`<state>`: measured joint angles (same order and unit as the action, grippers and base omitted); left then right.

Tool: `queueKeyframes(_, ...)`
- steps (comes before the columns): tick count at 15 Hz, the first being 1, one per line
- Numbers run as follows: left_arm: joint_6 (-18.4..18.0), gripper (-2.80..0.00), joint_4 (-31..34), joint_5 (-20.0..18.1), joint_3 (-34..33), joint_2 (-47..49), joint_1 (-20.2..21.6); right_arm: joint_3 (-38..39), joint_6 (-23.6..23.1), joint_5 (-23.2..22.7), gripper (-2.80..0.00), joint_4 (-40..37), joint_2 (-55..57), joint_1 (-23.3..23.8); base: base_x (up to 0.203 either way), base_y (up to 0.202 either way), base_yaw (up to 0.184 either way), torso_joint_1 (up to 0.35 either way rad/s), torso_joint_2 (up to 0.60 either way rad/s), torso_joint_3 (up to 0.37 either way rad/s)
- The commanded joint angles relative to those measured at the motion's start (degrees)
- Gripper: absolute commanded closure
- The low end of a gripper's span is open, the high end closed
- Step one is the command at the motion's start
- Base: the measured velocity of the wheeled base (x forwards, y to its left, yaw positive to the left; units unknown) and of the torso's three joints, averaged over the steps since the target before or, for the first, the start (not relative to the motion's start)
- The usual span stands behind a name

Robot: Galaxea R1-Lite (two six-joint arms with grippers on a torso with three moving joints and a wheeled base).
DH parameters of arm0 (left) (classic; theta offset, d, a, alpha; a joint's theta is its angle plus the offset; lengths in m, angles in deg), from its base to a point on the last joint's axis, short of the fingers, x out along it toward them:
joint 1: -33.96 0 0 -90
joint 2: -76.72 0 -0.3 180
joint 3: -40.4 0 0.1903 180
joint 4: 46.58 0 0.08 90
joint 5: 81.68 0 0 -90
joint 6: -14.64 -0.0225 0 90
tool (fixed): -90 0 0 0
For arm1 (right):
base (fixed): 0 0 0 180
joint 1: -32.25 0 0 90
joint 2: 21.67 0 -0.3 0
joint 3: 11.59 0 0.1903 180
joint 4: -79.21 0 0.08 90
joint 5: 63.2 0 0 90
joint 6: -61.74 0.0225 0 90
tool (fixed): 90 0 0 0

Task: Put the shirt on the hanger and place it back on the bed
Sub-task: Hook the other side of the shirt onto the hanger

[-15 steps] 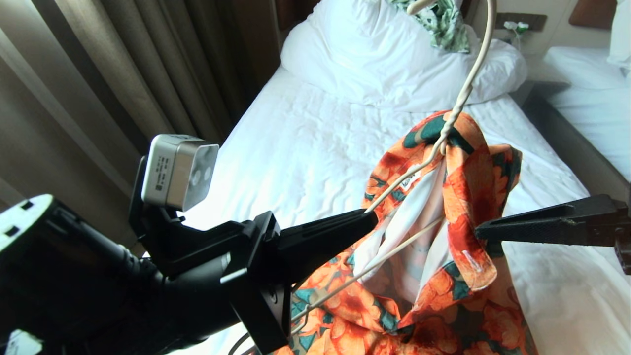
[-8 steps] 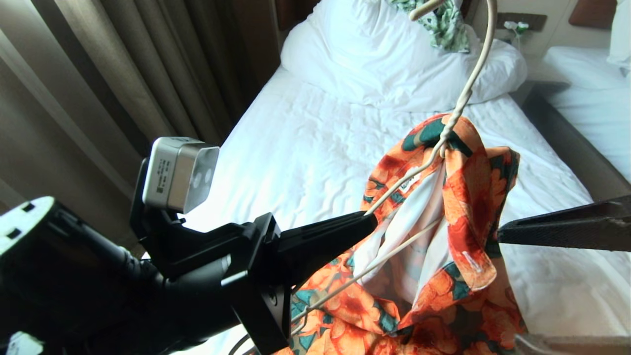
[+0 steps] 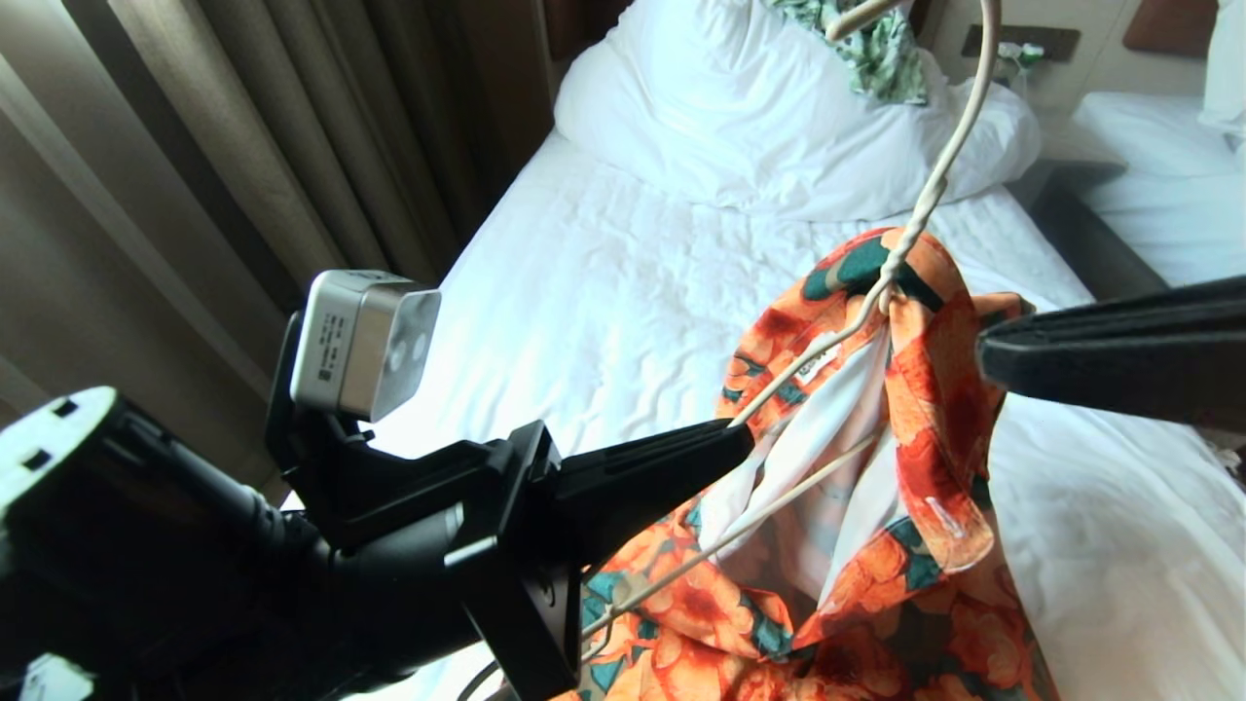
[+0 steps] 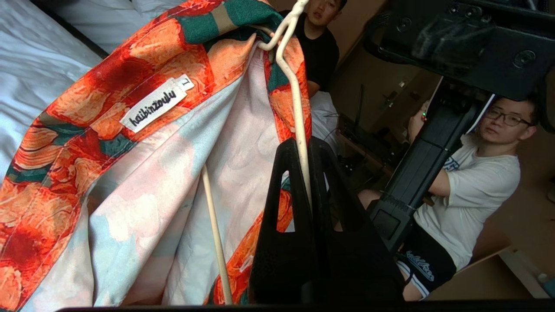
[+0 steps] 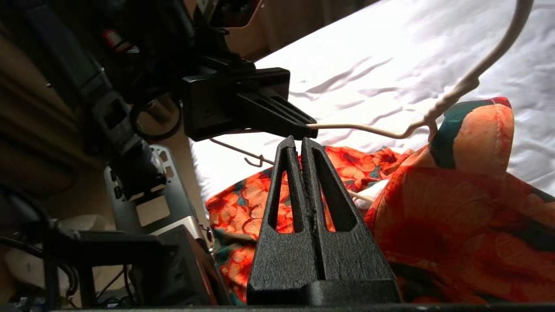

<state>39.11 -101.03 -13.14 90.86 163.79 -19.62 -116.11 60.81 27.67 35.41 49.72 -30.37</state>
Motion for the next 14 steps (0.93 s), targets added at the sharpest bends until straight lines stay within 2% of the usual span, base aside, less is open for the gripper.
queueKeyframes(1,0.14,0.00,-0.41,-0.07,-0.11,0.11,-0.04,-1.00,-0.04,1.02,0.00,-0.12,2.69,0.03,0.000,0.000,0.000,0.000,0.00,0.000)
queueKeyframes(6,-0.03,0.00,-0.41,0.11,-1.17,0.39,0.15,-4.84,-1.49,0.83,0.00,-1.79,2.67,1.98,0.000,0.000,0.000,0.000,0.00,0.000)
queueKeyframes(7,-0.07,0.00,-0.41,0.11,-0.75,0.28,0.06,-6.77,-1.78,0.09,-2.80,-4.18,2.41,3.45,0.000,0.000,0.000,0.000,0.00,0.000)
queueKeyframes(9,-0.12,0.00,-0.41,0.16,-0.05,-0.18,-0.04,-10.62,-2.27,-3.27,-2.80,-9.02,2.29,9.20,0.000,0.000,0.000,0.000,0.00,0.000)
queueKeyframes(10,0.00,0.00,-0.41,0.03,0.07,-0.63,-0.18,-12.23,-2.38,-6.57,-2.80,-11.40,2.68,13.58,0.000,0.000,0.000,0.000,0.00,0.000)
queueKeyframes(12,0.05,0.00,-0.41,0.02,-0.03,-0.68,-1.18,-16.25,-3.50,-16.07,-2.80,-15.60,4.80,24.01,0.000,0.000,0.000,0.000,0.00,0.000)
queueKeyframes(14,0.49,0.00,-0.41,-0.07,-0.10,-0.94,-1.27,-24.14,-8.94,-28.46,-2.80,-21.97,11.27,34.25,0.000,0.000,0.000,0.000,0.00,0.000)
